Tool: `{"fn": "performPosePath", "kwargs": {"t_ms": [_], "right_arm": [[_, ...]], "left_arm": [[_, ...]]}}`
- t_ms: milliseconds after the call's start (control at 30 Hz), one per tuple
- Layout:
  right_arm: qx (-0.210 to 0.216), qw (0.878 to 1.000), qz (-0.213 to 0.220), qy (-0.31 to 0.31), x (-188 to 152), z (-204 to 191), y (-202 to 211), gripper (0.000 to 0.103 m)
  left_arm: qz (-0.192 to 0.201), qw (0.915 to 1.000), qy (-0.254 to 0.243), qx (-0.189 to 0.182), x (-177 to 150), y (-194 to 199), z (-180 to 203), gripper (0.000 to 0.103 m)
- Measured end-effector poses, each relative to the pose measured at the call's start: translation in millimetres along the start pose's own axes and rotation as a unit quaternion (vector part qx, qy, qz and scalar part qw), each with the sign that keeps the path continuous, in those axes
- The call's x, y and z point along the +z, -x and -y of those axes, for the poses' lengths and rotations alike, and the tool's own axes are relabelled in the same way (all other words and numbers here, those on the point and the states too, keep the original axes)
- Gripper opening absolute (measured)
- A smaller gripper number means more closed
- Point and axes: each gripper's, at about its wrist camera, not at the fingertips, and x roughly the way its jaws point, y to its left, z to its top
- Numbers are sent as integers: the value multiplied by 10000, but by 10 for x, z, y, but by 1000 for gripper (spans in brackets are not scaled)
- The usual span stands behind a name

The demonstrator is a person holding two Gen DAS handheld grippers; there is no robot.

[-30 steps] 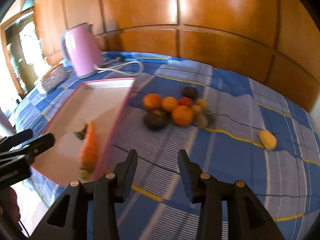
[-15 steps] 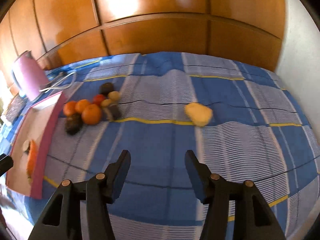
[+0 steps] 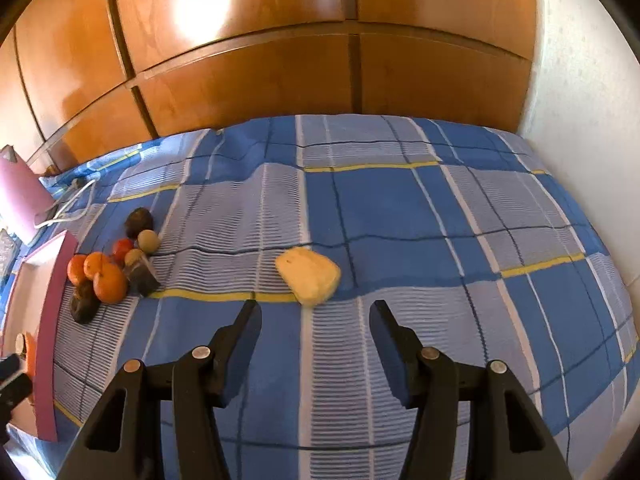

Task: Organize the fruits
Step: 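Grasp the dark round fruit with the left gripper and lift it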

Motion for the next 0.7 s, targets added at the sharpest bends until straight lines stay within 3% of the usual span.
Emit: {"fn": "performPosePath", "kwargs": {"t_ms": [300, 467, 700], "right_arm": [[492, 9963, -85, 695, -61, -445, -117, 52], [689, 9938, -141, 864, -99, -603, -152, 46], [907, 9901, -123, 1061, -66, -759, -161, 42]], "left_arm": [[-124, 9998, 128, 23, 173, -230, 46, 54], [-166, 9995, 270, 26, 286, -324, -48, 46], [-258, 9990, 316, 201, 474, -548, -80, 48]]}}
